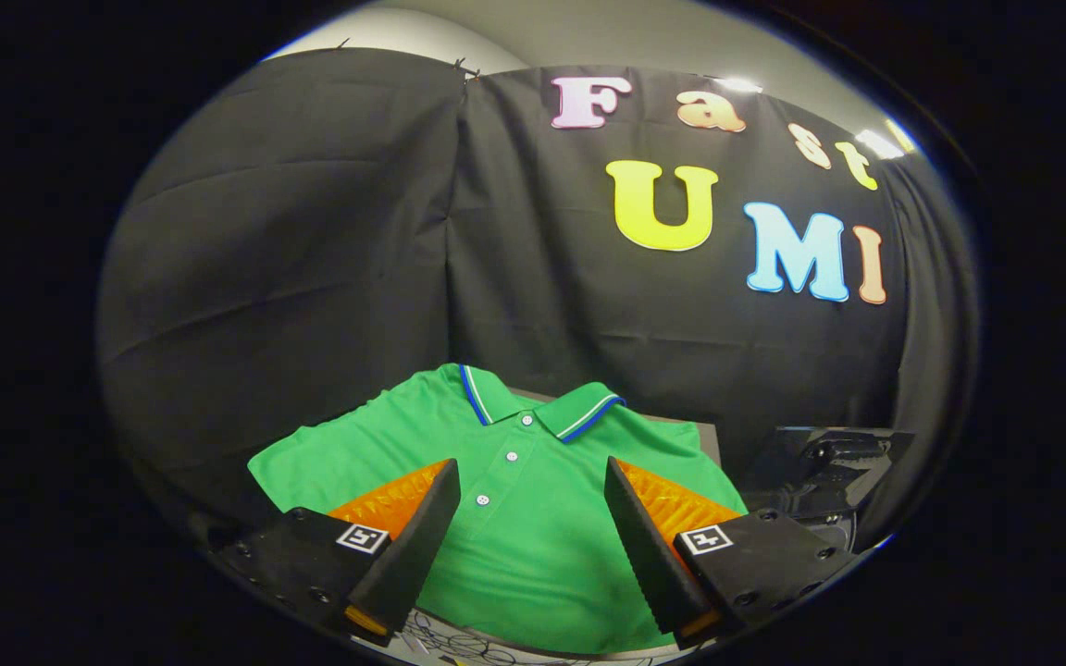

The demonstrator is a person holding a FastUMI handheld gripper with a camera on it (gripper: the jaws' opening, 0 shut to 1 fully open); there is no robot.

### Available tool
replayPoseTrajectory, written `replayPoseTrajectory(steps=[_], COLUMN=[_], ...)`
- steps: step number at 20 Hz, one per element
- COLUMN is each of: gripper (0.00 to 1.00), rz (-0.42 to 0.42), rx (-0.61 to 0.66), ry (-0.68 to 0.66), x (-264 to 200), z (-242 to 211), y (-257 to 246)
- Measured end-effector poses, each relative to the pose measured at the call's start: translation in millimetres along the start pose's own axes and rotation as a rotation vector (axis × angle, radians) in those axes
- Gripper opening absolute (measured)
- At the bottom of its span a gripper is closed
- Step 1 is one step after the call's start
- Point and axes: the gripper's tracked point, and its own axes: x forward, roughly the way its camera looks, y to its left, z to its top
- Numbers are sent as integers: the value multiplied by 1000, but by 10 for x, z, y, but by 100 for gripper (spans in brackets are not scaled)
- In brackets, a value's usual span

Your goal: Put the clothes into the washing machine and then close the washing machine lid.

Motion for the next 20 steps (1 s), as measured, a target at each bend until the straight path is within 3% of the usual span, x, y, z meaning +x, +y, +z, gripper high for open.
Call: replayPoseTrajectory(steps=[14,19,20], gripper=[99,83,74], rz=[17,51,56], rx=[-41,29,32], ry=[207,231,233], x=[522,576,573], z=[-301,-289,-297], y=[331,306,349])
